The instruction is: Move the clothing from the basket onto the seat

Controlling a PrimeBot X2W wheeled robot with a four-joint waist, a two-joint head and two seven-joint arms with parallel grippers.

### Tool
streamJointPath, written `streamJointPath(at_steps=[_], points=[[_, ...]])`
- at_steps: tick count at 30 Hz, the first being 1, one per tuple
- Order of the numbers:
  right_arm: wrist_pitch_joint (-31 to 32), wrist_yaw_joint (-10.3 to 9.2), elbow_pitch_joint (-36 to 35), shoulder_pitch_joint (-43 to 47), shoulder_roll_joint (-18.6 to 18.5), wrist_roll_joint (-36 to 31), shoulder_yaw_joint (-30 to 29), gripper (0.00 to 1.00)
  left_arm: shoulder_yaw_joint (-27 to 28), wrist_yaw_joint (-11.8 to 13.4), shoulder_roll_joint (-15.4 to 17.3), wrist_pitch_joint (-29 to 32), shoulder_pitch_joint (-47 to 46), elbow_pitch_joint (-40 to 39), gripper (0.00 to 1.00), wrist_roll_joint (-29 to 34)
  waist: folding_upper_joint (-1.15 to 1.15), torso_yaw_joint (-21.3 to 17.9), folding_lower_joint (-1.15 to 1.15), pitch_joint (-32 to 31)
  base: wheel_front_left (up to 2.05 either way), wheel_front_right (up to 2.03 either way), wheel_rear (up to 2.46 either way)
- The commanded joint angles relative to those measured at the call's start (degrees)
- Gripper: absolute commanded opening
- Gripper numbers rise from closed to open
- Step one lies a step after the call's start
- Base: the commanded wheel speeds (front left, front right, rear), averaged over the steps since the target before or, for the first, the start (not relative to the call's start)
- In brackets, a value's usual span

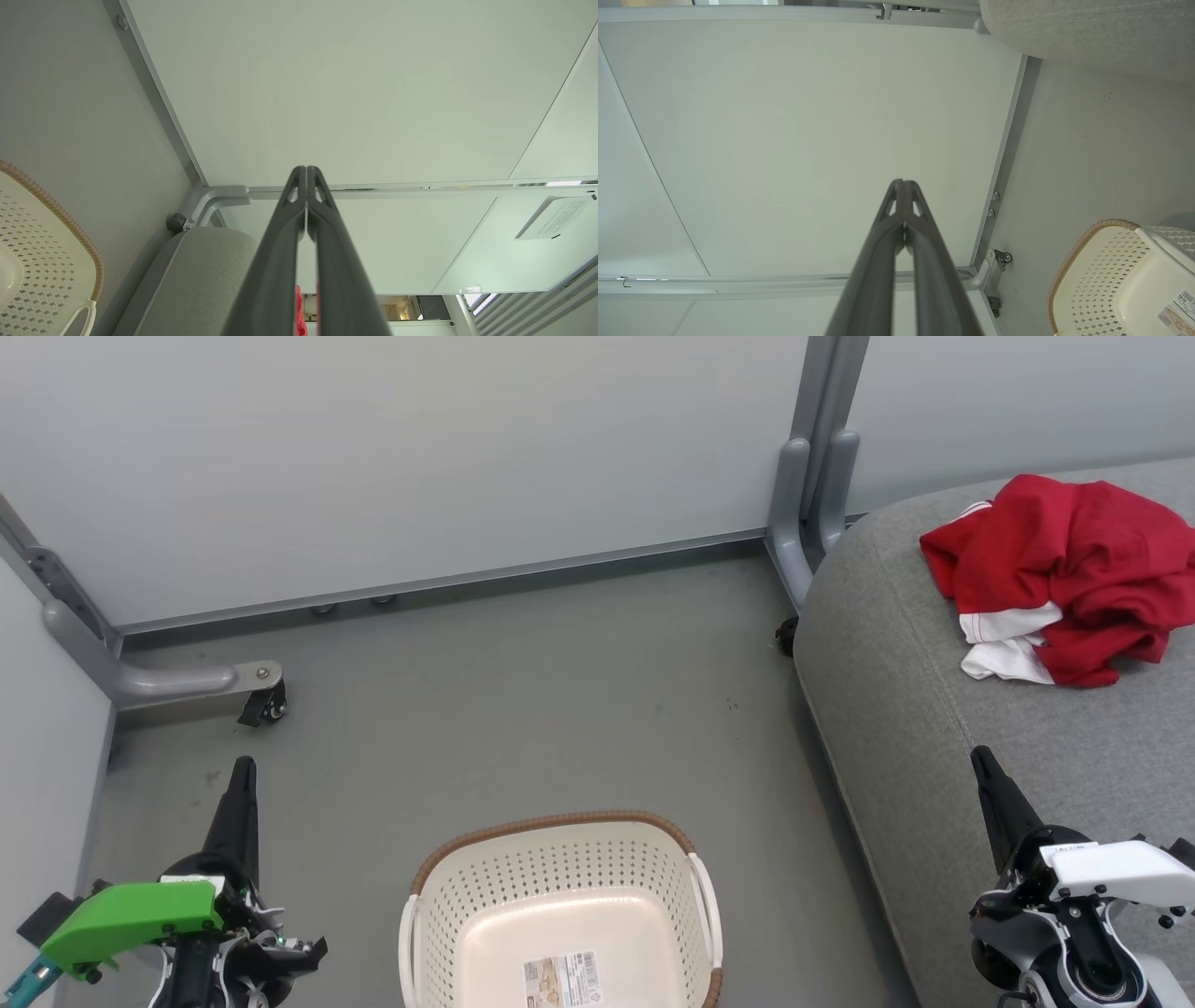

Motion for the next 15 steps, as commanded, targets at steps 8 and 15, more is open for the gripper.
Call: streamJointPath(at_steps=[8,15], points=[[-0.3,-0.06,0.0,-0.4,-0.5,0.5,0.3,0.0,0.1,-0.3,0.0,0.2,-0.6,-0.1,0.0,-0.1,0.55,0.0,0.0,0.0,0.0,0.0,0.0],[-0.4,-0.06,-0.1,-0.3,-0.6,0.7,0.4,0.0,0.1,-0.3,0.0,0.2,-0.6,-0.1,0.0,-0.1,0.55,0.0,0.0,0.0,0.0,0.0,0.0]])
